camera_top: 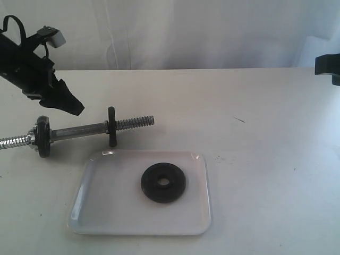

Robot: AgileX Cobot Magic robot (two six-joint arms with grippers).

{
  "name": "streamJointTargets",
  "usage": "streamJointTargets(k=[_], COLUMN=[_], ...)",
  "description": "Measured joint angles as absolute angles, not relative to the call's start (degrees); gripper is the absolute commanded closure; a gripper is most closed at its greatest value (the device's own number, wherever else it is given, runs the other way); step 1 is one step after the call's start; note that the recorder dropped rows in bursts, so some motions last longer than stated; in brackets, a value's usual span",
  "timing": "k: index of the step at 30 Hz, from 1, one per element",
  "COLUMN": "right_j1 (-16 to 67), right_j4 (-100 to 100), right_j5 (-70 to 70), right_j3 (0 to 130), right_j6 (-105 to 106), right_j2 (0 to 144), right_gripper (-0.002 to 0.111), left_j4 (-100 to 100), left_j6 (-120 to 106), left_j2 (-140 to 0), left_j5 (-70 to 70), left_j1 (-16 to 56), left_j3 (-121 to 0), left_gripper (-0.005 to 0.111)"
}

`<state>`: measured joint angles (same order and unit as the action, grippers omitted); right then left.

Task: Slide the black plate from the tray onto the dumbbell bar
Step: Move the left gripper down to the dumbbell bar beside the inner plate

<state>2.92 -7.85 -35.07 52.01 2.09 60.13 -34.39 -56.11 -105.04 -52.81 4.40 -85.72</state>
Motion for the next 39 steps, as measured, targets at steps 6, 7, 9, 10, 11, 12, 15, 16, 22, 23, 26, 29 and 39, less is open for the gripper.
streamJointTargets(k=[6,7,9,10,11,12,15,16,22,23,26,29,39], right_j1=[2.92,2.92,2.92,2.92,2.92,2.92,2.92,2.92,2.92,2.92,2.92,2.92,2.92], right_j4=[-7.85,-7.85,-7.85,-7.85,-7.85,-7.85,-7.85,-7.85,-7.85,-7.88,-7.98,-7.98,-7.98], right_j5=[-35.07,-35.07,-35.07,-35.07,-35.07,-35.07,-35.07,-35.07,-35.07,-35.07,-35.07,-35.07,-35.03], right_j3=[52.01,52.01,52.01,52.01,52.01,52.01,52.01,52.01,52.01,52.01,52.01,52.01,52.01], right_j6=[2.09,2.09,2.09,2.09,2.09,2.09,2.09,2.09,2.09,2.09,2.09,2.09,2.09], right_j2=[60.13,60.13,60.13,60.13,60.13,60.13,60.13,60.13,60.13,60.13,60.13,60.13,60.13], right_gripper=[0.108,0.108,0.108,0.108,0.108,0.108,0.108,0.108,0.108,0.108,0.108,0.108,0.108], left_j4=[-19.9,-19.5,-19.15,-18.78,-18.47,-18.24,-18.13,-18.13,-18.08,-18.08,-18.08,-18.08,-20.3], left_j6=[-49.66,-48.56,-48.48,-48.48,-48.66,-48.66,-49.02,-49.31,-50.92,-51.96,-54.14,-55.71,-64.45], left_j2=[-105.68,-106.24,-107.26,-107.78,-108.39,-109.03,-110.75,-111.19,-114.36,-115.02,-116.41,-117.48,-119.11], left_j5=[-45.83,-44.84,-43.99,-43.66,-43.11,-42.21,-39.17,-38.91,-39.53,-39.78,-40.08,-40.08,-39.52], left_j1=[9.64,10.04,10.51,10.77,10.88,11.24,11.78,12.03,12.95,13.3,13.68,13.9,13.94], left_j3=[-85.72,-85.72,-85.72,-85.72,-85.72,-85.72,-85.72,-85.87,-89.17,-89.46,-90.19,-90.48,-90.48], left_gripper=[0.038,0.038,0.038,0.038,0.038,0.038,0.038,0.038,0.038,0.038,0.038,0.038,0.038])
